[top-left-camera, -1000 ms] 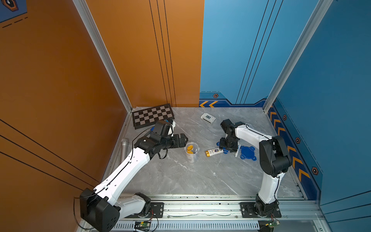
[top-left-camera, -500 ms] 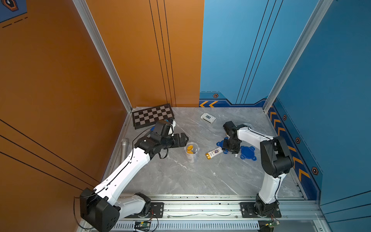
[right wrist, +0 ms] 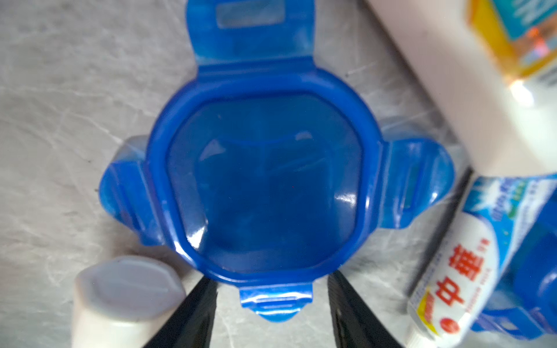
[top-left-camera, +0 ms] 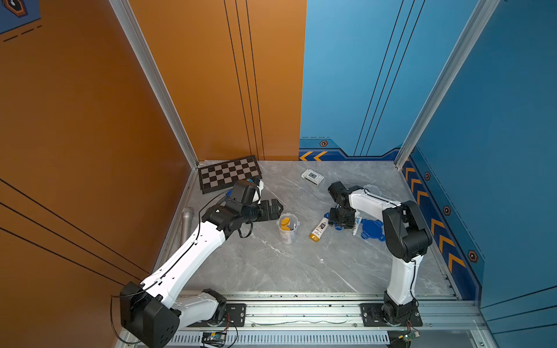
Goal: Pack away toiletry kits
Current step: Pick up the lid from the center of the board.
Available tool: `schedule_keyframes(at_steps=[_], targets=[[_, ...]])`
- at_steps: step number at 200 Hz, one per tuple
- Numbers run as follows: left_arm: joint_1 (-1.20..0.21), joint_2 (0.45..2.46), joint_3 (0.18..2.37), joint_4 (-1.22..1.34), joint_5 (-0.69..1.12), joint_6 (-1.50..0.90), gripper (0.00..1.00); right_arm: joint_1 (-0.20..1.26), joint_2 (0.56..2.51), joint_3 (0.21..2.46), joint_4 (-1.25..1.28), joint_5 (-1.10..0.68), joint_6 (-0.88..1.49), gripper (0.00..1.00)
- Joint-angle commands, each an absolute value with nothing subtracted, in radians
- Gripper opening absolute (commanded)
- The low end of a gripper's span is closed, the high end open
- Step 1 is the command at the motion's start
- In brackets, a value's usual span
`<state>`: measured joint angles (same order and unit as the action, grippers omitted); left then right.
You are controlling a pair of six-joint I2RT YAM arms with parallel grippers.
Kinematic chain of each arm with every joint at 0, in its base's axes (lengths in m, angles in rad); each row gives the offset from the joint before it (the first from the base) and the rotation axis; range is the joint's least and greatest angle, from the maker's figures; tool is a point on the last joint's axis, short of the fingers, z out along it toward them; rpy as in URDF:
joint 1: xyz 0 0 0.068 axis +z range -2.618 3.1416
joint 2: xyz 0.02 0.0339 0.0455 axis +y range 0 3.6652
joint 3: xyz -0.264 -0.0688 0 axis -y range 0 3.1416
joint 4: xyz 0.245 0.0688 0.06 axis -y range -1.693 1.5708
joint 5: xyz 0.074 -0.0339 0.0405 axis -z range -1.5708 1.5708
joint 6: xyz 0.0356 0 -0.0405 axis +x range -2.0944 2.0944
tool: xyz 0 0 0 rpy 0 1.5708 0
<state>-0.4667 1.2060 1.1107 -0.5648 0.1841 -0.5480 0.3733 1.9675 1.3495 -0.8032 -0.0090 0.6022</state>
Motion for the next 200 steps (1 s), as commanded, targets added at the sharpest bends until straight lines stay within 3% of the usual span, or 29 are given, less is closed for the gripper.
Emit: schedule_keyframes(at_steps=[1,46,88,200], targets=[[-0.469,1.196,1.100,-0.552,0.175,-0.556,0.98,0.380,2.007,1.335,-0.826,0.027,0.588,0.56],[-0.463,1.197,1.101,-0.552,0.171,-0.555,0.99,0.383,2.001,1.320,-0.827,0.029,0.580,0.40],[-0.449,1.181,1.093,-0.554,0.167,-0.552,0.99,0.390,1.986,1.319,-0.828,0.036,0.572,0.31],[-0.398,1.167,1.074,-0.554,0.187,-0.549,0.99,0.482,1.743,1.350,-0.901,0.062,0.566,0.23]])
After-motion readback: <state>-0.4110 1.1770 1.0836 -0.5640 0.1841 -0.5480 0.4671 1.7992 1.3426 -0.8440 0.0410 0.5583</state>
